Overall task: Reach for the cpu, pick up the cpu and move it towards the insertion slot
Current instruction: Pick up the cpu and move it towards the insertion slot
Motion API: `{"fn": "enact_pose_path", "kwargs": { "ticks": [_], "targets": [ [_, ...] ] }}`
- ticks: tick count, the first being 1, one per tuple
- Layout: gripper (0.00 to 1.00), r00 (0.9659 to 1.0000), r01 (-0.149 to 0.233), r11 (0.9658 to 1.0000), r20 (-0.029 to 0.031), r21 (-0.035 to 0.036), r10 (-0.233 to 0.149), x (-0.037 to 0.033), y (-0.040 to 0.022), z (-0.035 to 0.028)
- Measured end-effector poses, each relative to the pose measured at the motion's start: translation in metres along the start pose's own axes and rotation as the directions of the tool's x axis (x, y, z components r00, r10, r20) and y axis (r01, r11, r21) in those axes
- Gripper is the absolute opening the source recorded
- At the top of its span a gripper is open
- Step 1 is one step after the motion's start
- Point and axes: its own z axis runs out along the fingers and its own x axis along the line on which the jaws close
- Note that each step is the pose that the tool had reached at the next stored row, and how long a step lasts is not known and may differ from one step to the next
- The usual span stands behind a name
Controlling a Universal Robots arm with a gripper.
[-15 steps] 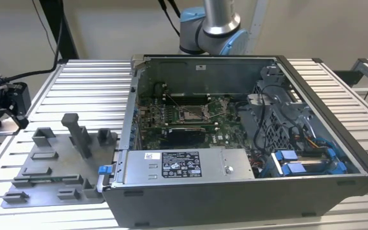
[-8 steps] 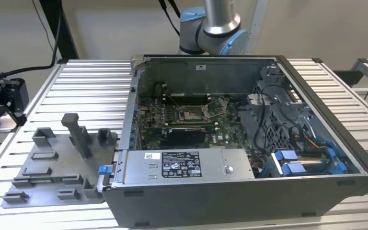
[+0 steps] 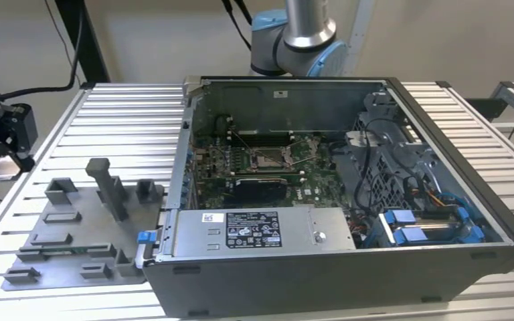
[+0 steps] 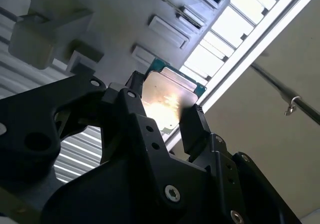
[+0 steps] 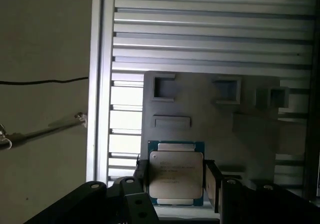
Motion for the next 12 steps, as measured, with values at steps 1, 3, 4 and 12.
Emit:
{"fn": "enact_pose_path", "kwargs": {
  "ticks": [1,3,4,12],
  "targets": [
    [0.00,1.0000,0.000,1.0000,0.0000,0.0000,0.000,0.0000,0.0001,-0.0012],
    [0.00,1.0000,0.000,1.0000,0.0000,0.0000,0.000,0.0000,0.0002,-0.0036],
    [0.00,1.0000,0.000,1.0000,0.0000,0.0000,0.000,0.0000,0.0002,-0.0047],
    [0.00,1.0000,0.000,1.0000,0.0000,0.0000,0.000,0.0000,0.0005,-0.0136]
  ]
}}
